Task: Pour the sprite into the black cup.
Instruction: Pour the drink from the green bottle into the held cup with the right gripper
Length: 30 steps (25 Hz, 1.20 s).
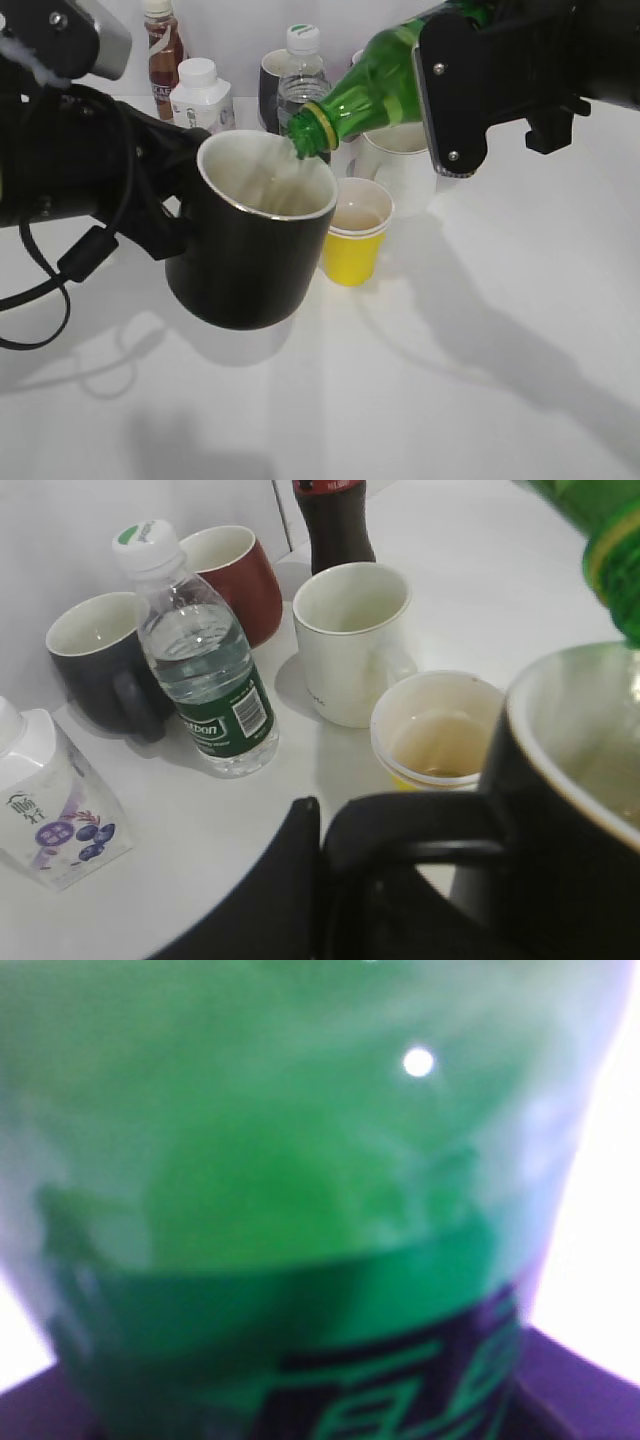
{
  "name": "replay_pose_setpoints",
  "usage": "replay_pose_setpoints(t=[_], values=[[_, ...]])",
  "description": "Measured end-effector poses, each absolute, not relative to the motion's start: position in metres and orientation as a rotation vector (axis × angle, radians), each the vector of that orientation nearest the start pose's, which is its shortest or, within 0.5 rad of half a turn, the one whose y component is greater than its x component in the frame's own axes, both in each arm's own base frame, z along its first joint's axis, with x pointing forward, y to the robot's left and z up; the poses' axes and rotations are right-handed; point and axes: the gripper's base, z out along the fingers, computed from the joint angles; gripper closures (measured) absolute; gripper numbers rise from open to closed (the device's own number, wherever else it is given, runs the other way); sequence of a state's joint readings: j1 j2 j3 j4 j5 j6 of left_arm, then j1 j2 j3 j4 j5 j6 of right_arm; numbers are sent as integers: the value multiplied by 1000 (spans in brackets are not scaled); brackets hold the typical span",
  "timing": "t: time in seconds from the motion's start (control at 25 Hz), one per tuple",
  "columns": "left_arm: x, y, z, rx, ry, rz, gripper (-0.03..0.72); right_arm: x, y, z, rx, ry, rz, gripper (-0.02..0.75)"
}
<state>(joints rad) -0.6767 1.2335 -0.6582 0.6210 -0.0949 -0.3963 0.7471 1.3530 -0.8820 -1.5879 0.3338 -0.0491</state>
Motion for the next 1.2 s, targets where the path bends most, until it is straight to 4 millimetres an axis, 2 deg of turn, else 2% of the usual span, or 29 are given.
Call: replay_pose_setpoints(t=[0.36,0.92,1.2], values=[[198,-165,268,901,1785,-346,648,238,180,301,-1755,1063,-820,309],[198,-165,268,900,1784,-345,648,231,182,290,-1550,1450,-443,309],[198,-165,268,899,1776,-352,648,218,186,267,-1455,1591,-168,309]])
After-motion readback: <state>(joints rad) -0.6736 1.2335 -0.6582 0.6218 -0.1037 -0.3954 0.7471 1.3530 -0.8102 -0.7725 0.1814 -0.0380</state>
